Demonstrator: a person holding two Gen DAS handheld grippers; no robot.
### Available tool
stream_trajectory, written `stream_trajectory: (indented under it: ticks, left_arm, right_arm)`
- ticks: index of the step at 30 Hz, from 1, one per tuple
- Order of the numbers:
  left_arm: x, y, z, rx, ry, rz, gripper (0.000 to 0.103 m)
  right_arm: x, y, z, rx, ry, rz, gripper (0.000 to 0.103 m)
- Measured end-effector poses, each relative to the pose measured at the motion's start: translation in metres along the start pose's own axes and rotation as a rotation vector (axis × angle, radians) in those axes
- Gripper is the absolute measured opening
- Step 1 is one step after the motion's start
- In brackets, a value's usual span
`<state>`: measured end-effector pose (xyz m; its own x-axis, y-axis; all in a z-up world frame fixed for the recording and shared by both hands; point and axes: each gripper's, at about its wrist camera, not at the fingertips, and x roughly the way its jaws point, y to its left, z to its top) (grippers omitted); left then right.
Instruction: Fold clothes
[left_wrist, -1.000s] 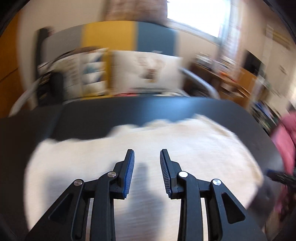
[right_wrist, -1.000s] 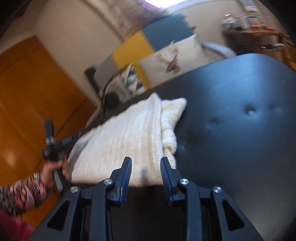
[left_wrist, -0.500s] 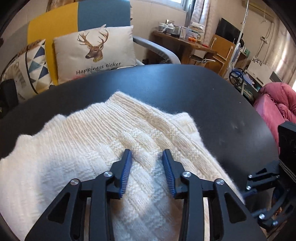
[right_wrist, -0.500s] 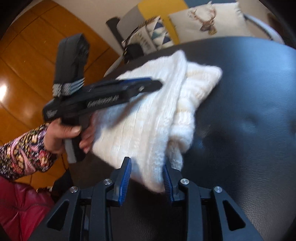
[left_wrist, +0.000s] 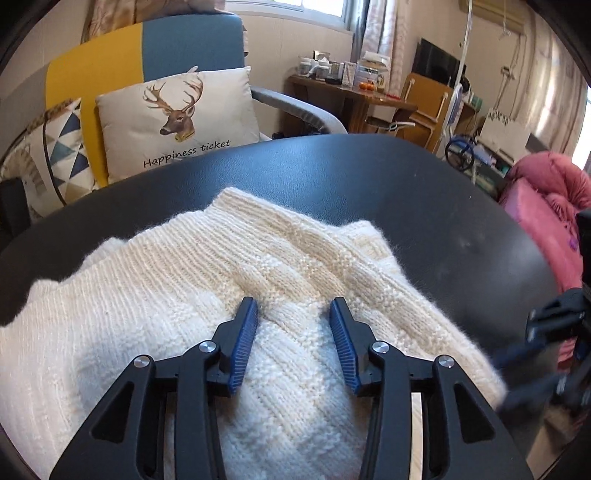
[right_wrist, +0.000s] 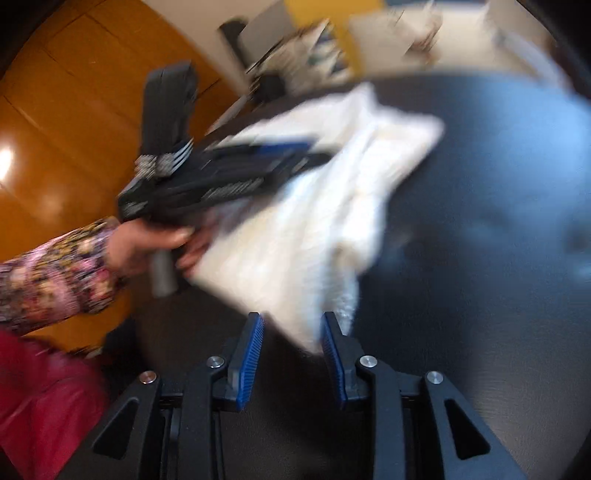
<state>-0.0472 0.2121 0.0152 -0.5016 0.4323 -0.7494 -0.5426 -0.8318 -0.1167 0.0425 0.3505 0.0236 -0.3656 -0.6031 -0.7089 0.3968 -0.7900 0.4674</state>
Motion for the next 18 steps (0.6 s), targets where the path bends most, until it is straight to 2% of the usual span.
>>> stream_trajectory:
  ticks: [3, 5, 7, 9, 13, 15, 18]
  left_arm:
    - [-0.025, 0.016, -0.005, -0.115, -0.040, -0.049, 0.044]
    - [-0.051, 0.033, -0.016, -0.189, -0.081, -0.061, 0.044]
    - [-0.082, 0.051, -0.033, -0.218, -0.126, -0.022, 0.044]
    - [-0.118, 0.072, -0.058, -0.222, -0.176, 0.034, 0.044]
    - [-0.175, 0.125, -0.108, -0.243, -0.241, 0.105, 0.044]
    - [-0.195, 0.144, -0.131, -0.264, -0.236, 0.137, 0.044]
    - [-0.221, 0.173, -0.163, -0.307, -0.229, 0.195, 0.044]
  right_arm:
    - [-0.029, 0.007, 0.007, 0.115, -0.211, 0.032, 0.035]
    - [-0.033, 0.019, 0.019, 0.119, -0.279, -0.004, 0.036]
    - [-0.021, 0.036, 0.035, 0.079, -0.266, -0.098, 0.036]
    - [-0.002, 0.055, 0.052, 0.027, -0.235, -0.130, 0.036]
    - [0.051, 0.108, 0.078, -0.061, -0.159, -0.080, 0.036]
    - [0.083, 0.139, 0.089, -0.117, -0.118, -0.058, 0.036]
    - [0.135, 0.190, 0.101, -0.246, -0.058, -0.070, 0.036]
